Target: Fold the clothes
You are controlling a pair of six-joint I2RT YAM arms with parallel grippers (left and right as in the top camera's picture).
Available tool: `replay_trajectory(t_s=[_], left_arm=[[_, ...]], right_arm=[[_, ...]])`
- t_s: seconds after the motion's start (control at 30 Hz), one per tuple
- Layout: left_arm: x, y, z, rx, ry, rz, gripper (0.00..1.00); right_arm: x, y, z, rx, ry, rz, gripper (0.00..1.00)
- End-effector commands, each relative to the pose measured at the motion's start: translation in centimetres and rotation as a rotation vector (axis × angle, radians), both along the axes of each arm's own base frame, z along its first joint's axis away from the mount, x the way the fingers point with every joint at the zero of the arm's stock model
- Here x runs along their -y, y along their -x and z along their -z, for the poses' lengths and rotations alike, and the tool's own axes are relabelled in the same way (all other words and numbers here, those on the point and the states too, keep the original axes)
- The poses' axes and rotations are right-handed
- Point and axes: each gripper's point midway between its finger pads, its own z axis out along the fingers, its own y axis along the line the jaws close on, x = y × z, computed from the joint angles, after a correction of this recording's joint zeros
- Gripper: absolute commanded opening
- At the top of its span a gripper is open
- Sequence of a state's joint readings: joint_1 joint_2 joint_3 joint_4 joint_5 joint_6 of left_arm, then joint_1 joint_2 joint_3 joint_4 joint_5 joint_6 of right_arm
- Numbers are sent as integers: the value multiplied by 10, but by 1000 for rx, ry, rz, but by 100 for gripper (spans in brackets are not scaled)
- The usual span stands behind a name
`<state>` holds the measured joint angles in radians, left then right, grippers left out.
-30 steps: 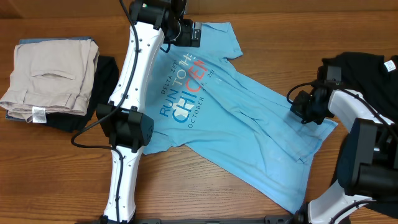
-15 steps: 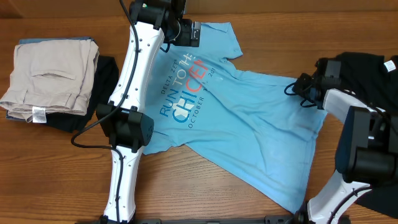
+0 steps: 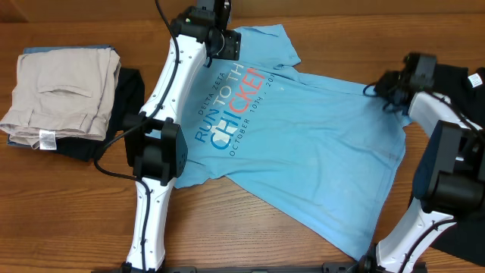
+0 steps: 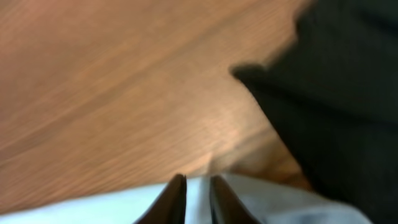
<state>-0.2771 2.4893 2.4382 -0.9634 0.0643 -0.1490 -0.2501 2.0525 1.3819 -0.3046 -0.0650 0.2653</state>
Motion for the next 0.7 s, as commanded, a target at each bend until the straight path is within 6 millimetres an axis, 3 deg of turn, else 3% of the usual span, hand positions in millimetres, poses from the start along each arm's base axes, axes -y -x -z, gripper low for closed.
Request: replay_trajectory(t_s=[0.0,0.03,0.07,0.1,0.13,0.2,0.23,0.27,0.37,0.4,0.53,0.67], left_arm=[[9,0,-17,34,26,83,66],[9,-2,-21,44,32,83,53],[12,-6,-24,64,42,87,24],[12,-10,-24,83,37,85,18],[9,-19,-23,115,22,72,5],[10,-37,-22,183,18,58,4],[12,-44,-19,205,24,57,4],[14,-54,-13,236,35,57,4],[15,-67,12,250,39,53,4],[18,-72,27,254,50,61,4],[27,-93,54,326,77,68,4],[21,-94,101,283,64,55,4]], right_arm=[[1,-25,-104,135,-4,-30,27],[0,-23,-128,137,-4,-30,30],[0,-20,-141,129,-6,-30,32],[-2,-15,-147,106,-12,-30,43],[-3,-11,-145,83,-19,-30,54],[-6,0,-136,24,-36,-29,61],[-7,6,-131,-5,-43,-28,72],[-9,11,-127,-31,-50,-27,98],[-12,25,-118,-98,-69,-26,100],[-12,25,-118,-97,-69,-26,100],[-12,25,-118,-97,-69,-26,100],[-12,25,-118,-97,-69,-26,100]])
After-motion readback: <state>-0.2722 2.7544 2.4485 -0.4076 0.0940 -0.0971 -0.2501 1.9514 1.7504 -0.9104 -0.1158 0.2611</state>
